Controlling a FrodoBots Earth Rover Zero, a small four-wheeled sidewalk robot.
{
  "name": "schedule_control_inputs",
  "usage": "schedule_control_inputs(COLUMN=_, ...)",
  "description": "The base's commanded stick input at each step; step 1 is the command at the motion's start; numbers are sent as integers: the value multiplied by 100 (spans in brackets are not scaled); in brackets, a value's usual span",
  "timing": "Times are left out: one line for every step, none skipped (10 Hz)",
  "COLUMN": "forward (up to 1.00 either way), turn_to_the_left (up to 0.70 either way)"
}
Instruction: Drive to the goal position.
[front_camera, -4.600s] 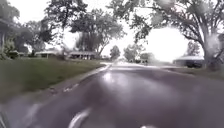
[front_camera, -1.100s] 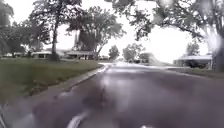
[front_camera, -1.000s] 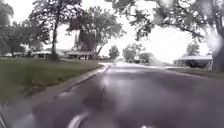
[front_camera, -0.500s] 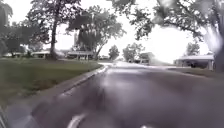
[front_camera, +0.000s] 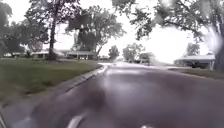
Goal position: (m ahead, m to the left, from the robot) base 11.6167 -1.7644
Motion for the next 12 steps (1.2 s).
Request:
schedule_control_inputs(forward=50, turn_to_the_left=0)
schedule_control_inputs(forward=50, turn_to_the_left=0)
schedule_control_inputs(forward=50, turn_to_the_left=0)
schedule_control_inputs(forward=50, turn_to_the_left=0)
schedule_control_inputs(forward=50, turn_to_the_left=0)
schedule_control_inputs(forward=50, turn_to_the_left=-21)
schedule_control_inputs(forward=50, turn_to_the_left=-50)
schedule_control_inputs(forward=50, turn_to_the_left=-49)
schedule_control_inputs(forward=50, turn_to_the_left=0)
schedule_control_inputs(forward=50, turn_to_the_left=0)
schedule_control_inputs(forward=50, turn_to_the_left=0)
schedule_control_inputs(forward=50, turn_to_the_left=0)
